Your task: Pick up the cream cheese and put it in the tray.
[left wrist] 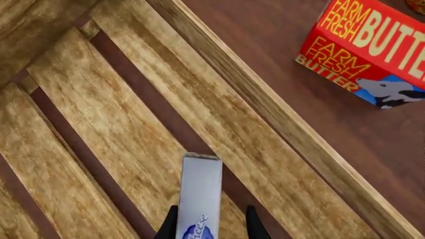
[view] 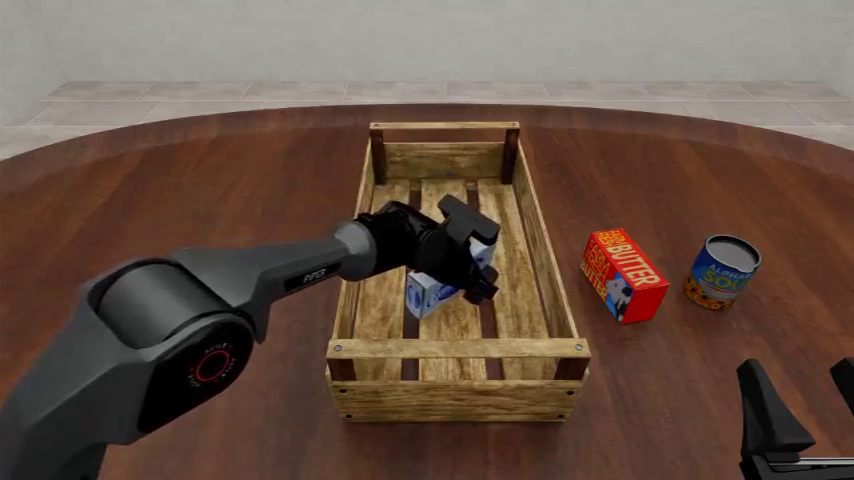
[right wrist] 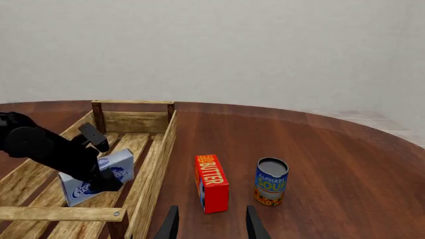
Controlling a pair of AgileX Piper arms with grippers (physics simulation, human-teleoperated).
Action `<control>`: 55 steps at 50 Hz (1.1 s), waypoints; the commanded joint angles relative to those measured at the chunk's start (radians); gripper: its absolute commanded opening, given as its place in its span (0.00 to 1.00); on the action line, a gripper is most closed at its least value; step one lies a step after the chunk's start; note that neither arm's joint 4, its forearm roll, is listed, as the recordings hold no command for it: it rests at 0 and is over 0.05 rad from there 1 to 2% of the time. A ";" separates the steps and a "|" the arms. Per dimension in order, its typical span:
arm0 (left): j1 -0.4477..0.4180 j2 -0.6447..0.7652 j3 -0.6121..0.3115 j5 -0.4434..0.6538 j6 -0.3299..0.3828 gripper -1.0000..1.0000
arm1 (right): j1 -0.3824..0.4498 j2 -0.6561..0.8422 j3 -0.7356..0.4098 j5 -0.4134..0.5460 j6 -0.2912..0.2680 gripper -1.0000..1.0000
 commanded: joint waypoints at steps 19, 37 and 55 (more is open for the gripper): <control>0.009 -0.057 0.095 0.010 0.052 1.00 | 0.000 0.000 0.000 0.000 0.000 1.00; 0.016 -0.132 0.099 0.014 0.043 1.00 | 0.000 0.000 0.000 0.000 0.000 1.00; 0.013 -0.188 0.124 0.020 0.040 1.00 | 0.000 0.000 0.000 0.000 0.000 1.00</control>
